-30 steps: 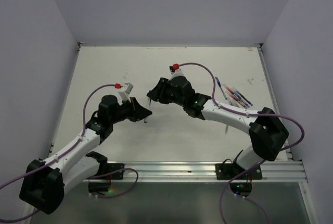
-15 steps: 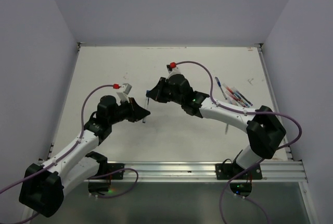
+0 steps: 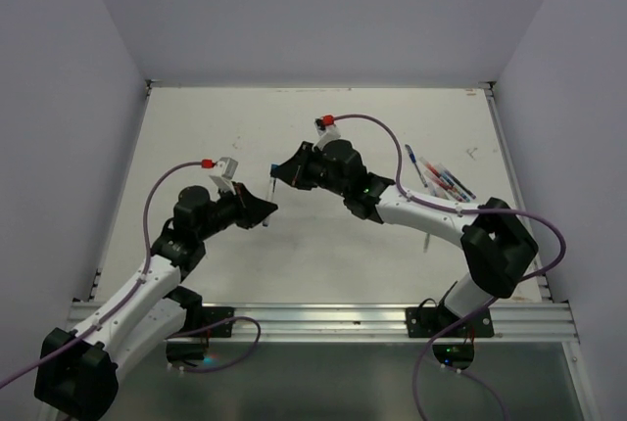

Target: Open the pen caps

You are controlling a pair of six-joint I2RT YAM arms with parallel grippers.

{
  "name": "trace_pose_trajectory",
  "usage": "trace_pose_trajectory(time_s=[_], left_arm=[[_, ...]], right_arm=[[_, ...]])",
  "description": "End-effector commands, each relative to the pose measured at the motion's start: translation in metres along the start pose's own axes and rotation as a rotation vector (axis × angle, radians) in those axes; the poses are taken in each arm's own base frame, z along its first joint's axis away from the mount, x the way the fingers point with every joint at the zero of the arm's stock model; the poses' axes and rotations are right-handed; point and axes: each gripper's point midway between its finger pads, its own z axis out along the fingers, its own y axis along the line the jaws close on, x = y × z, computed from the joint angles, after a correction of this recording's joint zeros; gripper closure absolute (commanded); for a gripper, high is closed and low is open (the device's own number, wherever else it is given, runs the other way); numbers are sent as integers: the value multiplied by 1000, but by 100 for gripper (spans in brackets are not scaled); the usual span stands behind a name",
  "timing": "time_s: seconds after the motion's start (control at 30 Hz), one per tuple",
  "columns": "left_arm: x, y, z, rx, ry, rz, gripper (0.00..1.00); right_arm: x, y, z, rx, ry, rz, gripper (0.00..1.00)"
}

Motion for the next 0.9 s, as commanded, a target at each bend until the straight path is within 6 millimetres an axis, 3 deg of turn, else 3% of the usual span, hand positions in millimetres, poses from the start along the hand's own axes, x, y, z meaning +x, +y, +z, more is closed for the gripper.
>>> trace_pose_trajectory(time_s=[0.0,0.2,0.3,0.43,0.5,0.57,0.6,0.63,0.67,0.7,0.73,0.8,0.83,0.87], left_arm=[[9,-40,-12,218,50,83,100],[2,-66,-25,351,-8,93,100],[0,-75,-30,411,-35,103,100],[4,-81,-37,492,-41,44,100],[5,-74,-35,469,-37,17,100],[-1,-50,-23,319,-59,35,100],[-21,-45,-20,227,-88,65,100],[-3,-10,-19,46,-1,63,100],[-13,26,-21,-174,-40,58,100],[-15,43,-30,-304,-19,43,100],[-20,55,-34,-394,-49,-8,100],[-17,77,-41,-531,-53,-62,100],[-12,91,-42,-617,-52,-143,100],[-11,100,-45,-675,-53,-162,100]], right_arm=[[-110,-14,-8,11,-414,-3,100],[-148,-20,-32,-109,-516,9,100],[-158,-24,-39,-148,-512,6,100],[-159,-22,-42,-220,-479,9,100],[-155,-23,-37,-212,-446,4,100],[-146,-25,-27,-192,-370,10,100],[-138,-39,-11,-112,-293,23,100],[-132,-41,-4,-89,-252,9,100],[-123,-45,6,-56,-202,2,100],[-113,-43,14,17,-124,2,100],[-97,-61,30,89,-63,-30,100],[-88,-57,45,157,-3,-63,100],[-73,-72,57,196,35,-59,100],[-69,-73,62,207,47,-55,100]])
